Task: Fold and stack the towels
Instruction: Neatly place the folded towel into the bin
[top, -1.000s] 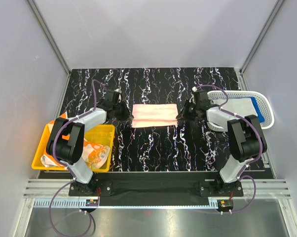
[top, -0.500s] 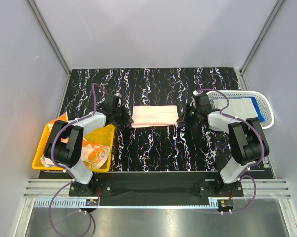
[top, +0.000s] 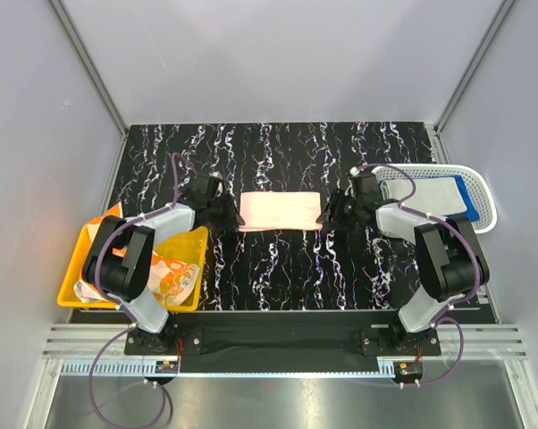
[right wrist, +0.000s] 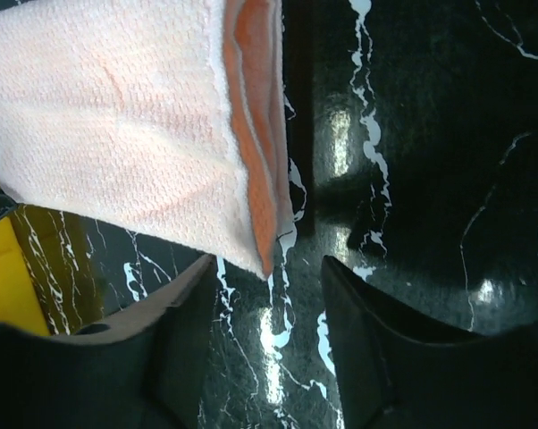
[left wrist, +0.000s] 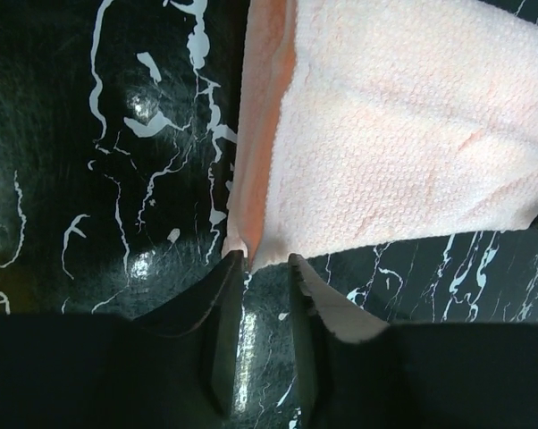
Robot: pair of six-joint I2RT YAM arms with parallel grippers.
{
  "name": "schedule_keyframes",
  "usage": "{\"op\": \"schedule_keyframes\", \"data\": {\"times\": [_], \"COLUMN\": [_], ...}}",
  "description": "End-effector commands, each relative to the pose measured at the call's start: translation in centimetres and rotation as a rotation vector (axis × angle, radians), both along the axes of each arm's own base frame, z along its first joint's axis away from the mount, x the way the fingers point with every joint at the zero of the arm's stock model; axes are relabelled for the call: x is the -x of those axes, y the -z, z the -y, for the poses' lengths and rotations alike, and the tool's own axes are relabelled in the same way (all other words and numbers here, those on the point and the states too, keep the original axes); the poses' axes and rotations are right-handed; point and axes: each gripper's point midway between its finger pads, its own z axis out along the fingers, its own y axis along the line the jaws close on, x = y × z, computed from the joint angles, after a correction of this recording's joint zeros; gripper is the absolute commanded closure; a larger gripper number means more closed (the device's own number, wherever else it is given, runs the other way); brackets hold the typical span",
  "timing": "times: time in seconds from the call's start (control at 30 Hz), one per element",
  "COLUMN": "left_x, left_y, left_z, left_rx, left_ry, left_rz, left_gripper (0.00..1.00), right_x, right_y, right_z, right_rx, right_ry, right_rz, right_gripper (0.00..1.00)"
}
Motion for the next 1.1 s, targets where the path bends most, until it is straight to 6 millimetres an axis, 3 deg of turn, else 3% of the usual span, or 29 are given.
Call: {"op": "schedule_keyframes", "data": {"times": [0.0, 0.17, 0.2, 0.37, 0.67, 0.87, 0.97, 1.0, 1.07], "left_x": [-0.9, -0.4, -0.3, 1.1, 4.1, 6.3, 7.1, 7.5, 8.0], "left_y": [-3.0, -5.3, -6.1, -8.9, -14.4, -15.6, -15.7, -15.9, -16.2], "left_z": [-0.3, -0.8, -0.8, 0.2, 0.9, 0.0, -0.9, -1.3, -1.6], "left_rx": [-0.018, -0.032, -0.030, -0.030, -0.007, -0.003, -0.032, -0.043, -0.052], "left_ry": [-0.008, -0.017, -0.016, 0.033, 0.115, 0.146, 0.147, 0.152, 0.157], "left_rz": [0.098, 0.123, 0.139, 0.180, 0.295, 0.336, 0.351, 0.363, 0.375], "left_gripper": [0.68, 0.67, 0.67, 0.70, 0.71, 0.73, 0.73, 0.73, 0.73], "right_x": [-1.6, -4.5, -5.0, -6.9, -6.8, -6.1, -5.7, -5.6, -5.3], "right_y": [-3.7, -4.8, -3.9, -3.1, -0.6, 2.1, 2.9, 3.1, 3.0], "right_z": [0.8, 0.5, 0.7, 0.1, -2.0, -2.7, -2.6, -2.6, -2.5], "right_rx": [0.050, 0.085, 0.105, 0.123, 0.251, 0.398, 0.444, 0.453, 0.487], "right_ry": [0.026, 0.011, 0.017, -0.001, -0.024, -0.019, -0.012, -0.015, -0.014], "right_rz": [0.115, 0.165, 0.151, 0.151, 0.100, 0.033, 0.015, 0.009, 0.008], "right_gripper": [0.36, 0.31, 0.32, 0.35, 0.39, 0.44, 0.54, 0.67, 0.80]}}
